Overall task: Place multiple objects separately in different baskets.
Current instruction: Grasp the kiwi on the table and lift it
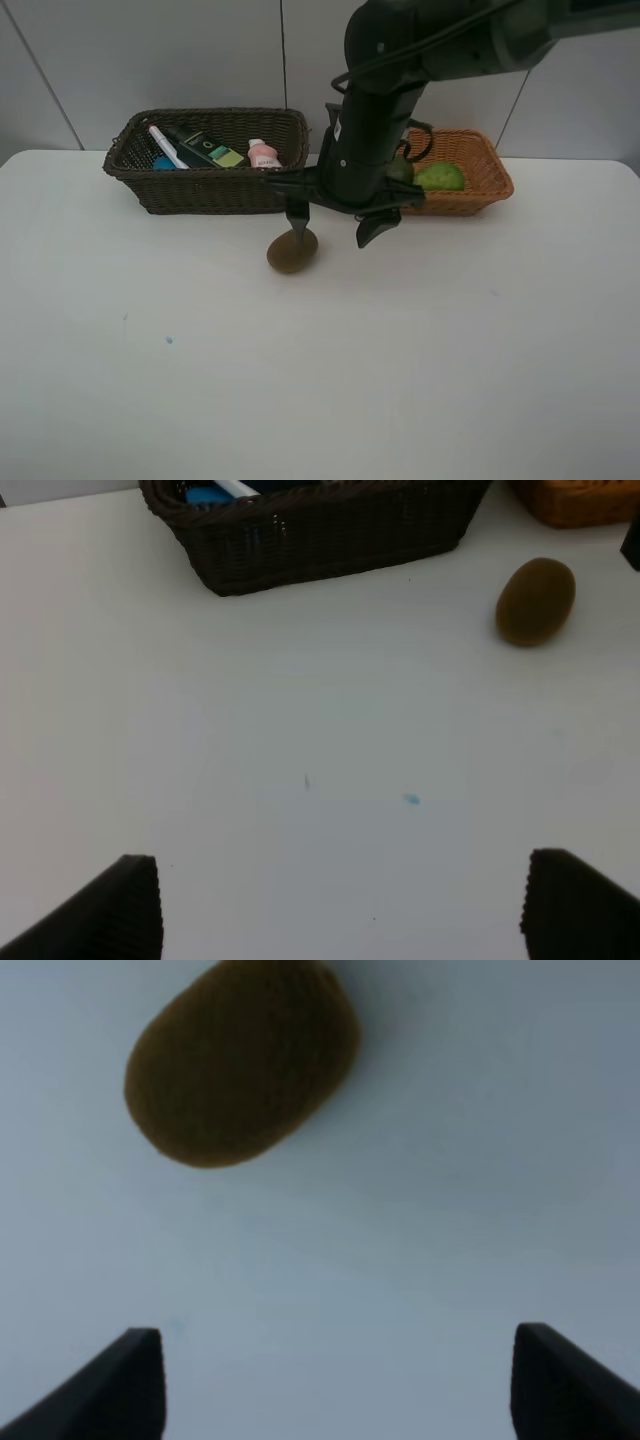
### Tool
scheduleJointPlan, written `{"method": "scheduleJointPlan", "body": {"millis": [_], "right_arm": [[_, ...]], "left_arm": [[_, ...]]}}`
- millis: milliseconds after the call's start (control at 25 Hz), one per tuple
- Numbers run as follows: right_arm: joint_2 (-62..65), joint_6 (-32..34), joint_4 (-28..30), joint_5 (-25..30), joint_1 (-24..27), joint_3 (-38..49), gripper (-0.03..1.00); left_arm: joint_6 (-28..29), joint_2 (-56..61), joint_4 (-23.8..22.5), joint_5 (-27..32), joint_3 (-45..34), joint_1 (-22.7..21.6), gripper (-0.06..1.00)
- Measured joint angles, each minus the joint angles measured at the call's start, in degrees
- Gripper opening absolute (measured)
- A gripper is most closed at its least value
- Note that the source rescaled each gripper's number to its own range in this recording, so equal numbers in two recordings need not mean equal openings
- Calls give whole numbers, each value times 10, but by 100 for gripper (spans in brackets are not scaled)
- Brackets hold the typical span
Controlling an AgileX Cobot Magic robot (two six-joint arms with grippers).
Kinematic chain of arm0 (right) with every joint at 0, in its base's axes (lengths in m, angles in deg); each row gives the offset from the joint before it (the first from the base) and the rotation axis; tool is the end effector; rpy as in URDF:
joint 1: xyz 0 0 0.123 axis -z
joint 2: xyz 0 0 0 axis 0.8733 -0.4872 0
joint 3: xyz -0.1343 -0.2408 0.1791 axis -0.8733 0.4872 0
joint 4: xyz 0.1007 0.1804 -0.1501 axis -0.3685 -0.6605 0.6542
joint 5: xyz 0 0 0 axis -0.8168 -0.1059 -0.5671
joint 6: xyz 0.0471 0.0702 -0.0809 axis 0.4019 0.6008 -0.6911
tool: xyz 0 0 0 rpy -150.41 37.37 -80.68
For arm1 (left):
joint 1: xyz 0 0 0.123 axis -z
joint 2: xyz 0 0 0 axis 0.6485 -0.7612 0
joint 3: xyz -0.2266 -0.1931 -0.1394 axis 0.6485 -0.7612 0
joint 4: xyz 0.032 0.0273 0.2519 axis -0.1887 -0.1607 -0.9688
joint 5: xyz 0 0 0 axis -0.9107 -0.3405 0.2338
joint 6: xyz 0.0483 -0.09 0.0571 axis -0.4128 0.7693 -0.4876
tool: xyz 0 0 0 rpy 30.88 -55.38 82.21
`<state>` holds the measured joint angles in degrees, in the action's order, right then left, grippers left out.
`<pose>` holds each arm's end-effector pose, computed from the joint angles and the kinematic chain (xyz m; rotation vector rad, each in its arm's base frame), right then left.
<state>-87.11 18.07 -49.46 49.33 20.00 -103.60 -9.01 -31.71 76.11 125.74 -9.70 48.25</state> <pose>0.3241 0.2820 0.2076 -0.0917 2.9803 0.2099 -0.0253 -0.0064 0.2697 0.2331 2.0237 -0.1445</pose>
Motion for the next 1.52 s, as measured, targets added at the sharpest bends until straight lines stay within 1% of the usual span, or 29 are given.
{"method": "scheduleJointPlan", "body": {"millis": [160,400,520,680,800,1040,1280,1520], "right_arm": [[-15,85,-46,-39,4,0,80],[-21,244,-51,-133,-3,0,80],[-34,284,-50,-152,-7,0,80],[-59,294,-33,-141,-7,1,80],[-77,296,-27,-145,-7,1,80],[-96,296,-15,-192,-7,1,80],[-109,297,-14,-222,-7,1,80],[-122,299,-15,-240,-7,1,80]], "left_arm": [[0,0,0,0,0,0,96],[0,0,0,0,0,0,96],[0,0,0,0,0,0,96],[0,0,0,0,0,0,96],[0,0,0,0,0,0,96],[0,0,0,0,0,0,96],[0,0,0,0,0,0,96],[0,0,0,0,0,0,96]]}}
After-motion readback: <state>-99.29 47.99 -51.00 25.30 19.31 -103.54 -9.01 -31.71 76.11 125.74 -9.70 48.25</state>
